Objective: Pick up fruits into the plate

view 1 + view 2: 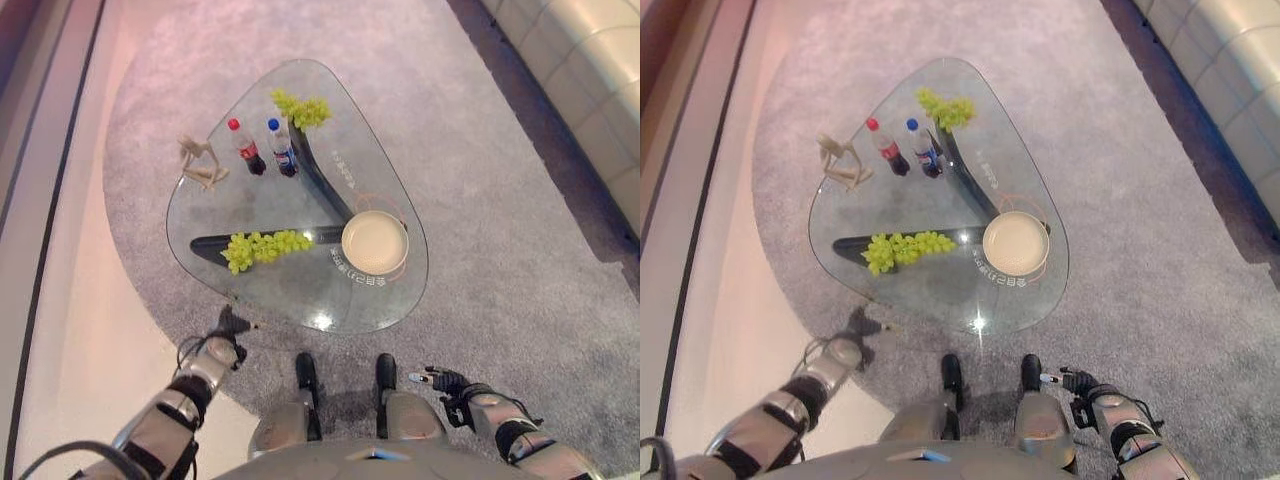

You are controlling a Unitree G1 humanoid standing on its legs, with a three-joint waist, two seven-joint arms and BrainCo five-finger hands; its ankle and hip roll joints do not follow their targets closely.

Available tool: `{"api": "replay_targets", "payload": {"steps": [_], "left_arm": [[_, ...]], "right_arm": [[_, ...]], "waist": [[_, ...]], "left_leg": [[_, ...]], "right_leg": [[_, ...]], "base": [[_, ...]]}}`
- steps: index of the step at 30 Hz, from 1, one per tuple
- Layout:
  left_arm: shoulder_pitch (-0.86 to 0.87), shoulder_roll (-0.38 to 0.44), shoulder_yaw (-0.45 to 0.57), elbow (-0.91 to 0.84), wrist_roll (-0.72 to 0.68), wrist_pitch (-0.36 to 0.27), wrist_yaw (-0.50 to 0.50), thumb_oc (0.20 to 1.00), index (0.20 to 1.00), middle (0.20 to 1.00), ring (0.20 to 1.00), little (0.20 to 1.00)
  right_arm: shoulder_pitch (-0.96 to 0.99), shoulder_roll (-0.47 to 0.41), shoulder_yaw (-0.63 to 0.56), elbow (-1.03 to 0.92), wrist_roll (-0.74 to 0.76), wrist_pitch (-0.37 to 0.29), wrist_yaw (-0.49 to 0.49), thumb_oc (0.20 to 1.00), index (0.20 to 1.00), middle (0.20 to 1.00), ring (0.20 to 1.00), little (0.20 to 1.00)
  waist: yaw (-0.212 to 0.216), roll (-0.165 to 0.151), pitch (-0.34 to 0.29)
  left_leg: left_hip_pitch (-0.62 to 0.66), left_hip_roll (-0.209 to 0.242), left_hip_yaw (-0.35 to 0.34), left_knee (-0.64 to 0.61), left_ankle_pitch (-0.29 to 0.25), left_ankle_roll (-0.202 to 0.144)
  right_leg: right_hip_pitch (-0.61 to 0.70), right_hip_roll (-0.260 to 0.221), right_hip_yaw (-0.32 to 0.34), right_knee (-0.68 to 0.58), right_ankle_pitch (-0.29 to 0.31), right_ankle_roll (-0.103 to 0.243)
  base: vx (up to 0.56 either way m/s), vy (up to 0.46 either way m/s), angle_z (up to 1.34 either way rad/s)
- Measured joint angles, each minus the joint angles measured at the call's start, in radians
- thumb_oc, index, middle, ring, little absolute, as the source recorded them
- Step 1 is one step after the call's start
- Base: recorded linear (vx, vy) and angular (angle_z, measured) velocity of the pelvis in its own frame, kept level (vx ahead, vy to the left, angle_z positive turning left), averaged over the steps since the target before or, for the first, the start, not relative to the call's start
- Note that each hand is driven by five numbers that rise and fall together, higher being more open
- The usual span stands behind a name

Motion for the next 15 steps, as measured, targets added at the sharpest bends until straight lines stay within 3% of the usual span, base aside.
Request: {"api": "replay_targets", "payload": {"steps": [2,6,15], "left_arm": [[-0.048,0.064,-0.018,-0.021,0.031,0.004,0.019,1.000,1.000,1.000,1.000,1.000],[-0.133,0.147,-0.024,-0.021,0.079,0.006,0.037,1.000,1.000,1.000,1.000,1.000],[-0.371,0.223,-0.061,0.065,0.219,0.090,0.059,1.000,1.000,1.000,1.000,1.000]], "right_arm": [[-0.025,-0.010,0.012,-0.014,0.017,-0.008,0.001,1.000,1.000,1.000,1.000,1.000],[-0.050,-0.029,0.016,-0.016,0.047,-0.018,0.003,1.000,1.000,1.000,1.000,1.000],[-0.115,-0.041,0.027,-0.058,0.152,-0.050,0.001,1.000,1.000,1.000,1.000,1.000]], "waist": [[-0.009,0.002,0.060],[-0.018,0.005,0.109],[-0.045,-0.008,0.209]], "left_leg": [[-0.006,0.007,0.005,0.000,0.007,-0.009],[-0.051,0.009,0.009,0.001,0.023,-0.019],[-0.115,0.023,0.037,0.001,0.039,-0.031]], "right_leg": [[-0.008,0.001,0.003,0.001,0.007,-0.005],[-0.054,0.005,0.002,0.004,0.018,-0.012],[-0.135,0.016,0.017,0.023,0.029,-0.022]], "base": [[-0.09,0.016,-0.08],[-0.06,-0.011,-0.01],[-0.07,-0.037,-0.08]]}}
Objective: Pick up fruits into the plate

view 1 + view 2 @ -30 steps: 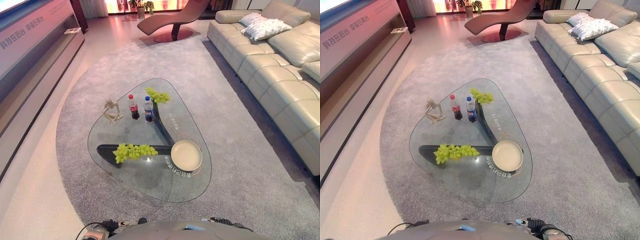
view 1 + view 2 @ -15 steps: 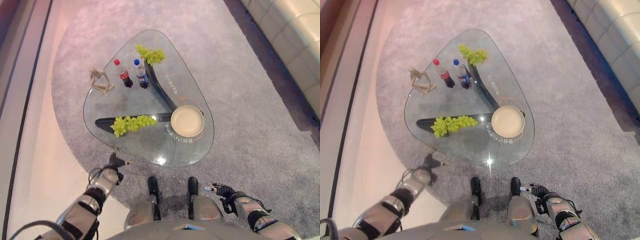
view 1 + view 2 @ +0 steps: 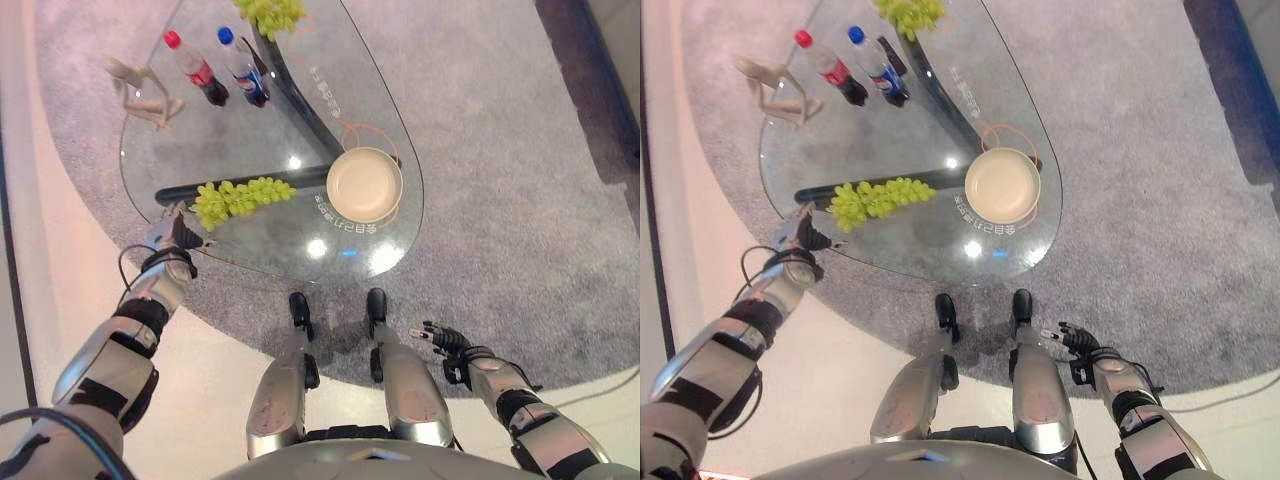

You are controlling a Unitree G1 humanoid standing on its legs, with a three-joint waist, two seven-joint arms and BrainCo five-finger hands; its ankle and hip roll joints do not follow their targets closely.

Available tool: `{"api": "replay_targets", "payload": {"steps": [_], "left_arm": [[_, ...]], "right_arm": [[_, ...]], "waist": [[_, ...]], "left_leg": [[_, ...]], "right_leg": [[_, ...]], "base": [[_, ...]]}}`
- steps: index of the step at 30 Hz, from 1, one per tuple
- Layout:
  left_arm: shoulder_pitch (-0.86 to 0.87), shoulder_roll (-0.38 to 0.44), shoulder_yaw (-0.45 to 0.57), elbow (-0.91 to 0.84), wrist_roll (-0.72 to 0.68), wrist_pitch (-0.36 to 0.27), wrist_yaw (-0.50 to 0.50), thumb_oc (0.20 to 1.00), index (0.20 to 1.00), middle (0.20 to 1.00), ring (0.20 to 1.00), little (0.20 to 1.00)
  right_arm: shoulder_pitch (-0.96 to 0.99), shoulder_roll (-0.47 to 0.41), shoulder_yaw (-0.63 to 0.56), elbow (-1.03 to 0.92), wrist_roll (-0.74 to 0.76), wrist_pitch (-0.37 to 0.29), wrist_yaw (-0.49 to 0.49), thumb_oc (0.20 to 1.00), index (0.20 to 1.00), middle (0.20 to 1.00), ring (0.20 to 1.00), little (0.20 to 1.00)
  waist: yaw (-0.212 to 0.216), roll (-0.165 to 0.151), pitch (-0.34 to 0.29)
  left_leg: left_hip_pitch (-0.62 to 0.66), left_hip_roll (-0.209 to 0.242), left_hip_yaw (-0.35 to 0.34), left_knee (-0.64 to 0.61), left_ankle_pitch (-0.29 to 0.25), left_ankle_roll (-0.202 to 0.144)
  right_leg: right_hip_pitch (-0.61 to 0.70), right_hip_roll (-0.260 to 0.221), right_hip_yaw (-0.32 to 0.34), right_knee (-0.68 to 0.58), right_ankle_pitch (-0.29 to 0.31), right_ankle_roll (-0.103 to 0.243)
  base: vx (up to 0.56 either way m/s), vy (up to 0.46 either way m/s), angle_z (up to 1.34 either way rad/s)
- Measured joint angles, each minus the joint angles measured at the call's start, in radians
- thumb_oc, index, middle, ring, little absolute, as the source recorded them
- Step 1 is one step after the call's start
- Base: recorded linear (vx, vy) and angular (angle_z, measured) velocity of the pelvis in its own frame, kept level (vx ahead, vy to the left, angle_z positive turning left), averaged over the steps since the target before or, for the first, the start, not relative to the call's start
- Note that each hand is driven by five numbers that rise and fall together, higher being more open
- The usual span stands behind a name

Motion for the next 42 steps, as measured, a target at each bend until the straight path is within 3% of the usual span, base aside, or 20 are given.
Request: {"api": "replay_targets", "payload": {"steps": [3,18,24,28,32,33,34,35,42], "left_arm": [[-0.051,0.004,-0.024,0.048,0.052,0.025,0.018,1.000,1.000,1.000,1.000,1.000],[-0.248,-0.010,-0.152,0.145,0.163,0.096,0.046,1.000,1.000,1.000,1.000,1.000],[-0.290,-0.022,-0.192,0.184,0.206,0.138,0.049,1.000,1.000,1.000,1.000,1.000],[-0.321,-0.031,-0.197,0.204,0.222,0.177,0.049,1.000,1.000,1.000,1.000,1.000],[-0.350,-0.033,-0.199,0.214,0.249,0.219,0.051,1.000,1.000,1.000,1.000,1.000],[-0.359,-0.034,-0.206,0.220,0.250,0.229,0.051,0.862,0.862,0.862,0.862,0.862],[-0.365,-0.033,-0.209,0.221,0.252,0.243,0.050,0.595,0.595,0.595,0.595,0.595],[-0.373,-0.033,-0.214,0.228,0.266,0.257,0.050,0.200,0.200,0.200,0.200,0.200],[-0.418,-0.030,-0.214,0.226,0.287,0.288,0.067,0.200,0.200,0.200,0.200,0.200]], "right_arm": [[-0.027,0.000,0.008,-0.020,0.034,-0.002,-0.002,1.000,1.000,1.000,1.000,1.000],[-0.050,0.005,0.008,-0.102,0.192,-0.026,-0.007,1.000,1.000,1.000,1.000,1.000],[-0.052,0.008,0.007,-0.126,0.258,-0.044,-0.023,1.000,1.000,1.000,1.000,1.000],[-0.051,0.008,0.006,-0.154,0.296,-0.051,-0.023,1.000,1.000,1.000,1.000,1.000],[-0.049,0.008,0.005,-0.169,0.342,-0.069,-0.017,1.000,1.000,1.000,1.000,1.000],[-0.049,0.009,0.005,-0.174,0.358,-0.073,-0.016,1.000,1.000,1.000,1.000,1.000],[-0.049,0.009,0.005,-0.179,0.365,-0.075,-0.015,1.000,1.000,1.000,1.000,1.000],[-0.048,0.009,0.005,-0.189,0.373,-0.080,-0.010,1.000,1.000,1.000,1.000,1.000],[-0.043,0.020,0.004,-0.240,0.430,-0.091,0.005,1.000,1.000,1.000,1.000,1.000]], "waist": [[-0.012,-0.014,0.018],[-0.047,-0.027,0.021],[-0.075,-0.057,0.025],[-0.091,-0.084,0.026],[-0.096,-0.089,0.027],[-0.096,-0.090,0.026],[-0.096,-0.090,0.026],[-0.096,-0.090,0.026],[-0.107,-0.102,0.023]], "left_leg": [[-0.016,0.002,0.017,0.000,0.001,0.000],[-0.217,-0.002,0.030,0.066,0.016,0.013],[-0.336,-0.006,0.033,0.122,0.016,0.020],[-0.391,-0.008,0.033,0.161,0.008,0.021],[-0.428,-0.003,0.030,0.185,0.003,0.020],[-0.436,-0.002,0.030,0.193,-0.001,0.019],[-0.444,-0.001,0.029,0.201,-0.003,0.018],[-0.457,0.002,0.028,0.210,-0.006,0.017],[-0.496,0.004,0.024,0.231,-0.008,0.014]], "right_leg": [[-0.031,0.001,0.015,0.016,0.000,0.000],[-0.290,-0.006,0.044,0.183,-0.020,0.009],[-0.452,-0.018,0.057,0.325,-0.063,0.002],[-0.516,-0.021,0.069,0.372,-0.075,0.002],[-0.549,-0.019,0.068,0.389,-0.076,0.001],[-0.558,-0.019,0.068,0.398,-0.079,-0.002],[-0.564,-0.019,0.068,0.400,-0.081,-0.003],[-0.572,-0.017,0.067,0.401,-0.082,-0.003],[-0.614,-0.018,0.066,0.428,-0.084,-0.003]], "base": [[-0.03,-0.048,-0.15],[0.02,-0.036,-0.04],[0.04,-0.050,0.00],[0.04,-0.050,-0.03],[0.03,-0.062,0.00],[0.03,-0.059,0.01],[0.03,-0.077,0.00],[0.02,-0.066,-0.01],[0.01,-0.026,0.00]]}}
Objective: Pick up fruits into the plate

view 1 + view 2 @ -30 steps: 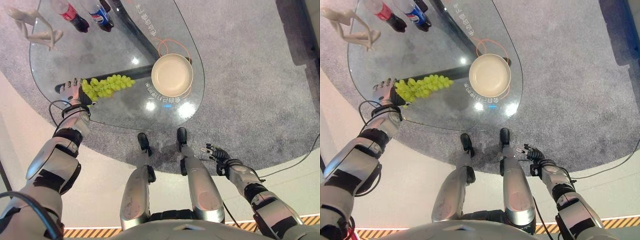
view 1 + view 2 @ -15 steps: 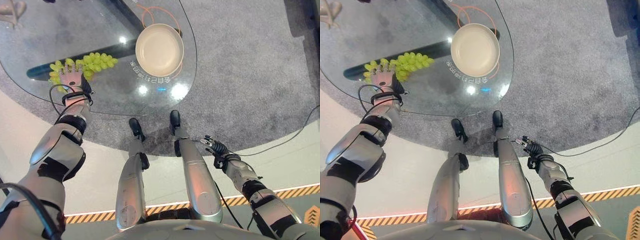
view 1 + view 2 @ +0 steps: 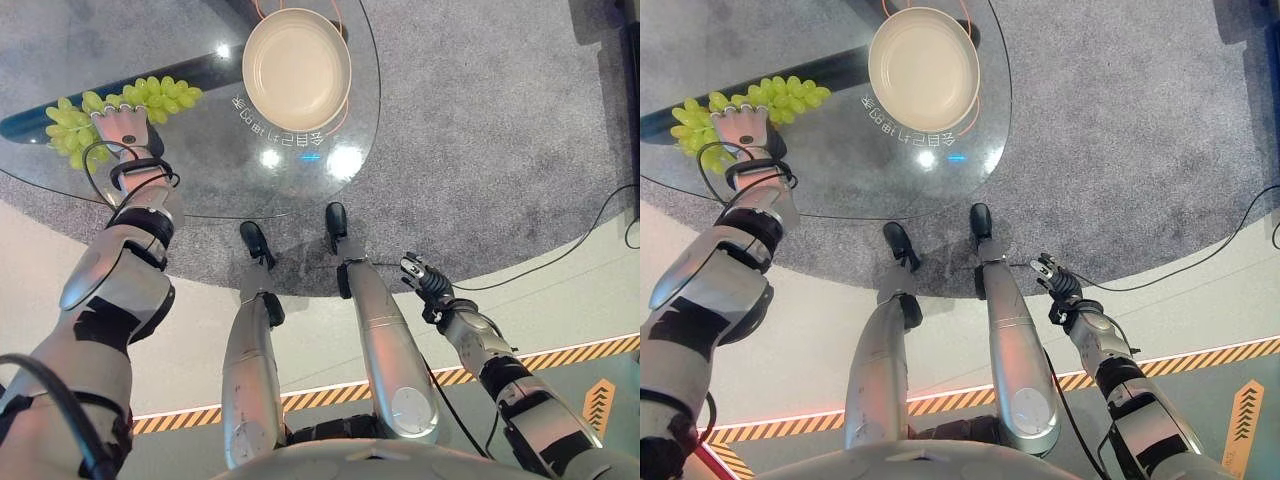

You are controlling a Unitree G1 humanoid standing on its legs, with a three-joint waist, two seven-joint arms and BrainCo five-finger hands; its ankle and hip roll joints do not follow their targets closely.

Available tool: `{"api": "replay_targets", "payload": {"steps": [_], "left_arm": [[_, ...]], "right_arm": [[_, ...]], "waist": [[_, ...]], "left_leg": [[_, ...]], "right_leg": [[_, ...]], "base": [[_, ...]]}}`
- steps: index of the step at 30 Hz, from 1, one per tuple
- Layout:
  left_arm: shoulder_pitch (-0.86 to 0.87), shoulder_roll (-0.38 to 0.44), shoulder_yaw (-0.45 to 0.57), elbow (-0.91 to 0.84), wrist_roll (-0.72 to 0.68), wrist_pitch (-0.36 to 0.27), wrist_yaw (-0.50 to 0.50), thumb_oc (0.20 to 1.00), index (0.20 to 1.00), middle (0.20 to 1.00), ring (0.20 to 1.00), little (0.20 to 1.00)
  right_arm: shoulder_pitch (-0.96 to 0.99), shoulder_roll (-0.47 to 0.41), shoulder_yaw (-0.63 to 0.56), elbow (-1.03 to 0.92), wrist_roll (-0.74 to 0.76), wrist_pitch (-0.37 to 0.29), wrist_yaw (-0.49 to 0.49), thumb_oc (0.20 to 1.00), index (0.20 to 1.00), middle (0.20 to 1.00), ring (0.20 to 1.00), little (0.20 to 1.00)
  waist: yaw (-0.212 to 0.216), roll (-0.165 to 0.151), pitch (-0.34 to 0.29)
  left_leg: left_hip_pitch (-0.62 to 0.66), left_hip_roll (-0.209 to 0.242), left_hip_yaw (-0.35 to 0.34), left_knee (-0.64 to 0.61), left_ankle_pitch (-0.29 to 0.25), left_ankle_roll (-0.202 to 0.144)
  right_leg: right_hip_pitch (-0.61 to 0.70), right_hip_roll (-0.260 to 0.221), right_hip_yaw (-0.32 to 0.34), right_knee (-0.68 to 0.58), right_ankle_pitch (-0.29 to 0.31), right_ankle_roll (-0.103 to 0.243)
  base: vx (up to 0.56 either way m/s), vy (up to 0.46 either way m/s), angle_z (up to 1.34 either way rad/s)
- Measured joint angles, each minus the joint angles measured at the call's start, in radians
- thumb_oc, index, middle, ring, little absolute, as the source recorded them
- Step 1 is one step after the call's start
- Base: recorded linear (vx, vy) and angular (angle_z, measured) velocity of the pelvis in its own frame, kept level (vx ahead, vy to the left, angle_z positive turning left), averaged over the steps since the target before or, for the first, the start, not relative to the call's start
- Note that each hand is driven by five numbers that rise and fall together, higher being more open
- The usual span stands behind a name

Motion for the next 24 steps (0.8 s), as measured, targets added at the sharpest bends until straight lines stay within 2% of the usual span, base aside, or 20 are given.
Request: {"api": "replay_targets", "payload": {"steps": [7,8,9,15,24], "left_arm": [[-0.004,0.001,0.001,0.002,-0.002,0.003,0.005,0.200,0.200,0.200,0.200,0.200],[-0.004,0.002,0.001,0.003,-0.002,0.003,0.011,0.680,0.680,0.680,0.680,0.680],[-0.004,0.003,0.001,0.003,-0.002,0.003,0.014,1.000,1.000,1.000,1.000,1.000],[0.002,0.004,0.024,0.002,-0.051,-0.004,0.088,1.000,1.000,1.000,1.000,1.000],[0.038,0.032,0.057,-0.012,-0.050,-0.022,0.123,1.000,1.000,1.000,1.000,1.000]], "right_arm": [[0.012,0.005,-0.002,0.002,0.004,-0.002,0.001,1.000,1.000,1.000,1.000,1.000],[0.012,0.005,-0.003,0.002,0.004,-0.002,0.003,1.000,1.000,1.000,1.000,1.000],[0.012,0.005,-0.003,0.002,0.004,-0.002,0.006,1.000,1.000,1.000,1.000,1.000],[0.015,0.007,-0.003,0.003,0.005,-0.003,0.014,1.000,1.000,1.000,1.000,1.000],[0.034,0.008,-0.006,0.005,0.006,-0.002,0.014,1.000,1.000,1.000,1.000,1.000]], "waist": [[-0.002,-0.019,0.000],[0.000,-0.019,0.000],[0.000,-0.019,0.000],[0.002,-0.019,0.000],[0.028,-0.019,0.000]], "left_leg": [[-0.019,-0.001,-0.006,0.011,0.001,-0.003],[-0.019,-0.001,-0.007,0.011,0.002,-0.002],[-0.019,-0.002,-0.008,0.011,0.002,-0.002],[-0.006,-0.002,-0.019,0.012,0.005,-0.001],[0.022,-0.002,-0.029,0.011,0.002,-0.003]], "right_leg": [[-0.018,-0.002,-0.004,0.011,0.003,-0.005],[-0.018,-0.003,-0.004,0.012,0.003,-0.005],[-0.017,-0.004,-0.005,0.013,0.003,-0.005],[0.000,-0.007,-0.018,0.020,0.000,0.000],[0.034,-0.008,-0.025,0.020,-0.010,-0.004]], "base": [[0.00,-0.007,0.01],[0.00,0.000,0.00],[0.02,-0.013,0.03],[0.02,-0.009,0.04],[0.01,0.005,0.03]]}}
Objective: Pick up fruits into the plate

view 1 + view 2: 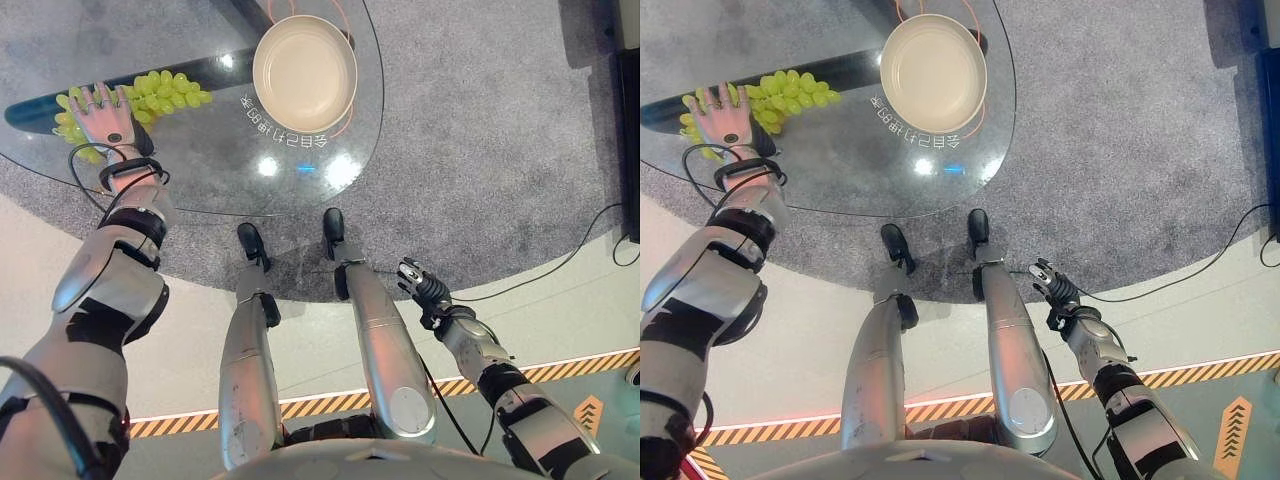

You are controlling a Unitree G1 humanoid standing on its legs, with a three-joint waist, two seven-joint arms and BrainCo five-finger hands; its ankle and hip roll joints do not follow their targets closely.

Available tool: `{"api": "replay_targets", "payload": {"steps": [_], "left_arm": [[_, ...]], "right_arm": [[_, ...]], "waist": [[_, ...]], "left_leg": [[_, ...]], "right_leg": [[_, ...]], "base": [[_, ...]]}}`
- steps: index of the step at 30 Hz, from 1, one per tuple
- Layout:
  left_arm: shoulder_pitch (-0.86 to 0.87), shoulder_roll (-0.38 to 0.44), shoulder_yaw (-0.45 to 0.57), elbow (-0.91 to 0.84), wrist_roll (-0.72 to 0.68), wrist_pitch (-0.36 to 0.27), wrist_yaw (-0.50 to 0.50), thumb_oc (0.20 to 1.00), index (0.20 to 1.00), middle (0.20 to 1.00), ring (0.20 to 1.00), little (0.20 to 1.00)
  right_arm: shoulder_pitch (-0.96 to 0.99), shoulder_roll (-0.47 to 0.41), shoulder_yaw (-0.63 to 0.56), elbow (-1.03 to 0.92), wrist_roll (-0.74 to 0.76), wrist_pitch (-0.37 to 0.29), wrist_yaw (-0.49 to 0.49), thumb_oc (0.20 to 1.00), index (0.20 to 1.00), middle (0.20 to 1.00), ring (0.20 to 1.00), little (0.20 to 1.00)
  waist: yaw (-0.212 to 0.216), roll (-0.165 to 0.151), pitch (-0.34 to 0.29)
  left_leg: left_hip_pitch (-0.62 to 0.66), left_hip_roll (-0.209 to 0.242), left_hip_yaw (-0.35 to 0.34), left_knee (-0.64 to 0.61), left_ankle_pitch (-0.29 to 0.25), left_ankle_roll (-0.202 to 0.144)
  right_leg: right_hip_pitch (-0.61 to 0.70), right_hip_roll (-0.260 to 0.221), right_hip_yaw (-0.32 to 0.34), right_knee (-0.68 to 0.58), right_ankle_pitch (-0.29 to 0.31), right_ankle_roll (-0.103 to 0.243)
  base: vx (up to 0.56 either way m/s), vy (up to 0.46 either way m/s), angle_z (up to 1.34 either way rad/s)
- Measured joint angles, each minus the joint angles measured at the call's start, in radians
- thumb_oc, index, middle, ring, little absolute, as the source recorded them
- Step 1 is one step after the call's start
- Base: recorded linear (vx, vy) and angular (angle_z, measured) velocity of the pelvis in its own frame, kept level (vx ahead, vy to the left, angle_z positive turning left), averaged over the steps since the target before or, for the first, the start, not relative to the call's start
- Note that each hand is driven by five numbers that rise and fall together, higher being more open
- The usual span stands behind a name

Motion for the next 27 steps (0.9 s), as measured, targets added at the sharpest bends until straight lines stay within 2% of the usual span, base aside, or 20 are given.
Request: {"api": "replay_targets", "payload": {"steps": [9,15,27], "left_arm": [[0.061,0.033,0.018,-0.079,0.009,-0.002,0.006,1.000,1.000,1.000,1.000,1.000],[0.084,0.044,0.019,-0.094,0.011,0.022,-0.015,1.000,1.000,1.000,1.000,1.000],[0.046,0.044,0.015,-0.091,0.009,0.023,-0.069,1.000,1.000,1.000,1.000,1.000]], "right_arm": [[0.018,0.004,-0.016,0.002,0.000,0.000,0.001,1.000,1.000,1.000,1.000,1.000],[0.021,0.005,-0.031,0.002,-0.001,0.002,0.000,1.000,1.000,1.000,1.000,1.000],[0.022,0.004,-0.032,-0.004,-0.001,0.003,0.000,1.000,1.000,1.000,1.000,1.000]], "waist": [[0.028,0.000,0.000],[0.043,0.000,0.000],[0.018,-0.004,0.002]], "left_leg": [[0.036,-0.014,-0.012,-0.001,0.002,0.005],[0.026,-0.015,-0.011,0.000,-0.003,0.003],[-0.037,-0.013,-0.011,0.049,-0.021,0.007]], "right_leg": [[0.038,-0.013,-0.004,0.006,-0.006,0.003],[0.028,-0.013,-0.002,0.006,-0.010,0.001],[-0.022,-0.012,0.003,0.017,-0.007,-0.001]], "base": [[0.03,0.032,0.04],[0.03,0.040,0.00],[0.02,0.001,-0.01]]}}
